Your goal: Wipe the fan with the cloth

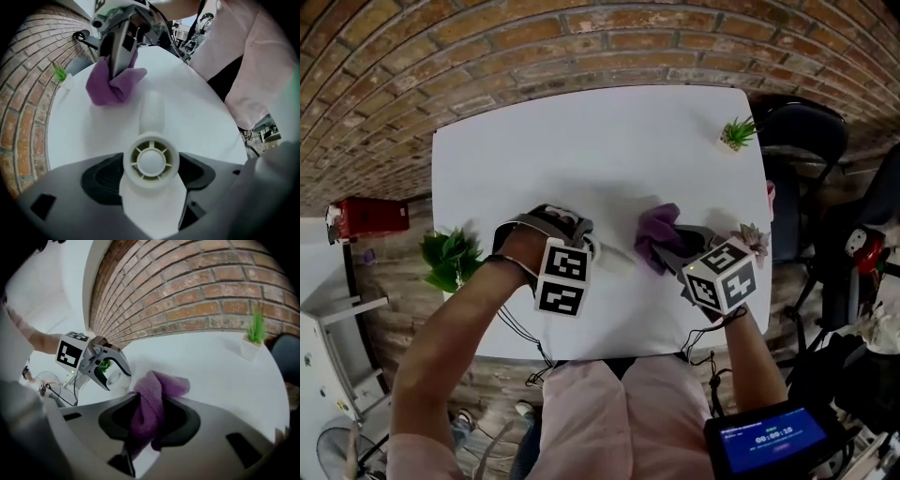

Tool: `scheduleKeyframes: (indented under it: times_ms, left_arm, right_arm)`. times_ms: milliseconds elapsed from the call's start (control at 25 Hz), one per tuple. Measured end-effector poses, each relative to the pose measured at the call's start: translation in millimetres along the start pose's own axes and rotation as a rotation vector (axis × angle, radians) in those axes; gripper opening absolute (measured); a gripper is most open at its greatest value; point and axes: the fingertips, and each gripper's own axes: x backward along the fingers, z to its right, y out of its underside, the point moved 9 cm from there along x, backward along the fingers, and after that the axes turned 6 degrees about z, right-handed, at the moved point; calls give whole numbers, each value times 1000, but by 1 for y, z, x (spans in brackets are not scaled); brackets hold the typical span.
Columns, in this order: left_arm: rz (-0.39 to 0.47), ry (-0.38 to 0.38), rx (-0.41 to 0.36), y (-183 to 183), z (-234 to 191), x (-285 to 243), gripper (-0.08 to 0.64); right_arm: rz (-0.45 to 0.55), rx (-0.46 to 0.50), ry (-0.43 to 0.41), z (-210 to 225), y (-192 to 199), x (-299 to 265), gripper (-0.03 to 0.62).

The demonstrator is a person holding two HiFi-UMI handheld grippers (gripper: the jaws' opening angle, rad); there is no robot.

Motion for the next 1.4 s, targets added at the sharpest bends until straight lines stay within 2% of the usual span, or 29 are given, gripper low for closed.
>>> scheduleKeyframes:
  times_ms: [200, 280, 480, 800, 1040, 1400]
  left_arm:
    - [-18, -2, -20, -3, 0, 0, 364]
    - [-14, -5, -19, -2, 0, 0, 364]
    - [0, -7, -14, -1, 0, -1, 364]
    - [-29, -1, 17, -1, 0, -6, 370]
    - [-27, -2, 35, 0, 0, -6, 370]
    - [-25, -1, 62, 1, 1, -6, 370]
  right_arm:
    - [-27, 265, -76, -23, -19, -25, 118]
    - [-19, 296, -101, -29, -23, -35, 118]
    - [-9, 251, -174, -33, -25, -55, 117]
    - [-134, 263, -278, -33, -27, -70, 114]
    - [-173, 261, -281, -29, -20, -62, 110]
    - [-141, 182, -232, -21, 2, -36, 110]
